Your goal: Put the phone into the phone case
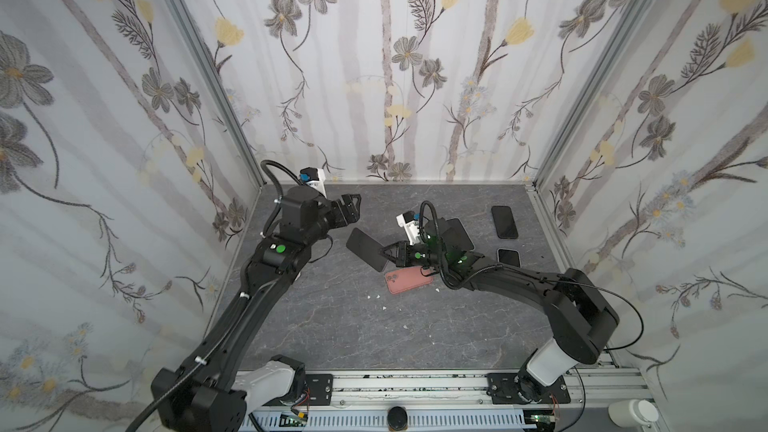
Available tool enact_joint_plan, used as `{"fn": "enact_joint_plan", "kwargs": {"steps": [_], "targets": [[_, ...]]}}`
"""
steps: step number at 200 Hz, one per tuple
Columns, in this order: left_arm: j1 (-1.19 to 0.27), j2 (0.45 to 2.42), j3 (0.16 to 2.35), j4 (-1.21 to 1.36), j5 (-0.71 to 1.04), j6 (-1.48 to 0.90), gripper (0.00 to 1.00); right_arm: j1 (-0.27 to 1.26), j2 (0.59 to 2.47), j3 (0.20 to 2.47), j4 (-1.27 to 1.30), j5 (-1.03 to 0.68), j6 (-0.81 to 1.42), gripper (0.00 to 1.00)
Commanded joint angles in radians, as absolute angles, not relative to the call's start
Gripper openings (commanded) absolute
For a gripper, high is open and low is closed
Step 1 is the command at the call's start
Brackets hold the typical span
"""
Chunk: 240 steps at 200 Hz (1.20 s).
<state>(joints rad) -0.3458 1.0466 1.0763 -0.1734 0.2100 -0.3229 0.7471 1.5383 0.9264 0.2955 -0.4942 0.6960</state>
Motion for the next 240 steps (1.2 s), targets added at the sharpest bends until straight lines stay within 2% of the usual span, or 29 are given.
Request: {"fn": "enact_joint_plan", "kwargs": {"steps": [1, 23, 49, 89, 116, 145, 198, 240], "targets": [[-0.346, 0.954, 1.016, -0.07, 0.455, -0.045, 0.92, 0.729, 1.389, 0.851, 0.27, -0.564, 0.582, 0.0], [-0.346, 0.895, 0.966, -0.115, 0.656, 0.021, 0.92, 0.689, 1.238, 0.789, 0.277, -0.614, 0.528, 0.0], [-0.345, 0.855, 0.876, -0.014, 0.883, -0.031, 0.89, 0.67, 1.122, 0.81, 0.168, -0.676, 0.362, 0.0], [-0.346, 0.847, 0.748, 0.24, 1.15, -0.212, 0.77, 0.666, 1.031, 0.865, 0.029, -0.75, 0.191, 0.0], [-0.347, 0.841, 0.716, 0.287, 1.248, -0.249, 0.76, 0.666, 1.025, 0.887, 0.005, -0.778, 0.165, 0.0], [-0.347, 0.807, 0.714, 0.223, 1.228, -0.191, 0.76, 0.666, 1.033, 0.926, -0.057, -0.807, 0.133, 0.0], [-0.343, 0.713, 0.705, 0.138, 1.117, -0.082, 0.82, 0.651, 0.986, 0.98, -0.264, -0.746, 0.021, 0.0], [-0.337, 0.731, 0.693, 0.109, 1.048, -0.057, 0.83, 0.649, 0.952, 0.974, -0.306, -0.771, 0.017, 0.0]]}}
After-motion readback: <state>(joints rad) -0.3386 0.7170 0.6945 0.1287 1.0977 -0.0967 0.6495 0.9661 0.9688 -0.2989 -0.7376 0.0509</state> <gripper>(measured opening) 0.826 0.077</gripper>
